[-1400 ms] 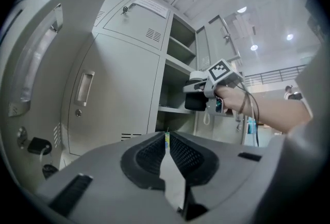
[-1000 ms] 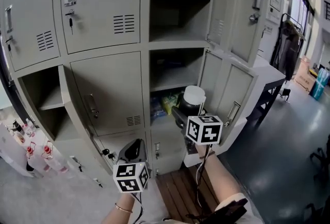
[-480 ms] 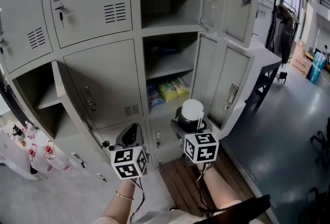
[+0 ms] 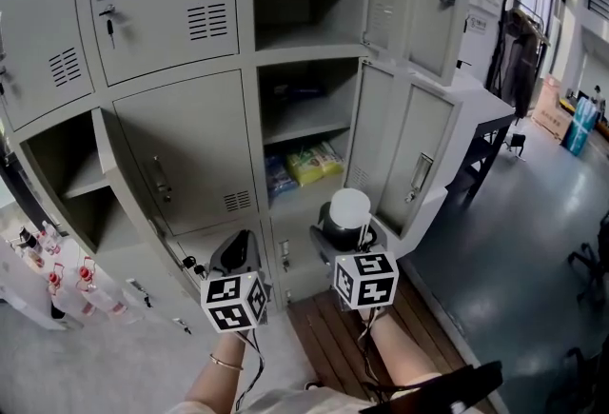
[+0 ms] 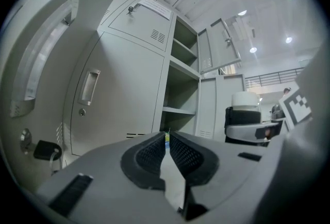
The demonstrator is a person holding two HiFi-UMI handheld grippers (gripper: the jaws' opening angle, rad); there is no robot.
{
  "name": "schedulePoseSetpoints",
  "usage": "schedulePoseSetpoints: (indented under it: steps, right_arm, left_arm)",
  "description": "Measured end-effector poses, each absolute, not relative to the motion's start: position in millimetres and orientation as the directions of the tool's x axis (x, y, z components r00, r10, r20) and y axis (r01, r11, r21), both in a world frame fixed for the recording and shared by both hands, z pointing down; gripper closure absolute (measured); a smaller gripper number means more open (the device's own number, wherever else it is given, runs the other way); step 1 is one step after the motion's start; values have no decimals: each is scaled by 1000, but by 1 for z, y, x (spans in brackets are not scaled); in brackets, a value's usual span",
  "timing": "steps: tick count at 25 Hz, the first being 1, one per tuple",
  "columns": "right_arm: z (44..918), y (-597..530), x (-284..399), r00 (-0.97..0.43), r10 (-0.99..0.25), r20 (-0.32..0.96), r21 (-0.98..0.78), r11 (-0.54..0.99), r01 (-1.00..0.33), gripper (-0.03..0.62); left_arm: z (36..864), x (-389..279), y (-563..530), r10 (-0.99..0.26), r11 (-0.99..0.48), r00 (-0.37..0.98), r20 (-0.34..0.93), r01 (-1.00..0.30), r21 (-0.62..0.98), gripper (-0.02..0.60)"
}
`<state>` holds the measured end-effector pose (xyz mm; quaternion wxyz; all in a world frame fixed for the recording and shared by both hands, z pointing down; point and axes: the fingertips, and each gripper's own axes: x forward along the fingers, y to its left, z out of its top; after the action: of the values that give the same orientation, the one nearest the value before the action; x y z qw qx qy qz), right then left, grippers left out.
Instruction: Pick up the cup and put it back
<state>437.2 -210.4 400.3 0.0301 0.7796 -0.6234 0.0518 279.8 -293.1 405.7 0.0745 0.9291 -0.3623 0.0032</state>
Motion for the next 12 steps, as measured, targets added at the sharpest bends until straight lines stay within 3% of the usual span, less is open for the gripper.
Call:
schedulePoseSetpoints:
  steps: [12]
  right_arm:
    - [410, -224, 405, 48, -990, 131, -8, -49, -999, 175]
  left_arm:
    - [415, 247, -273, -761, -631, 645, 77, -762, 146, 555]
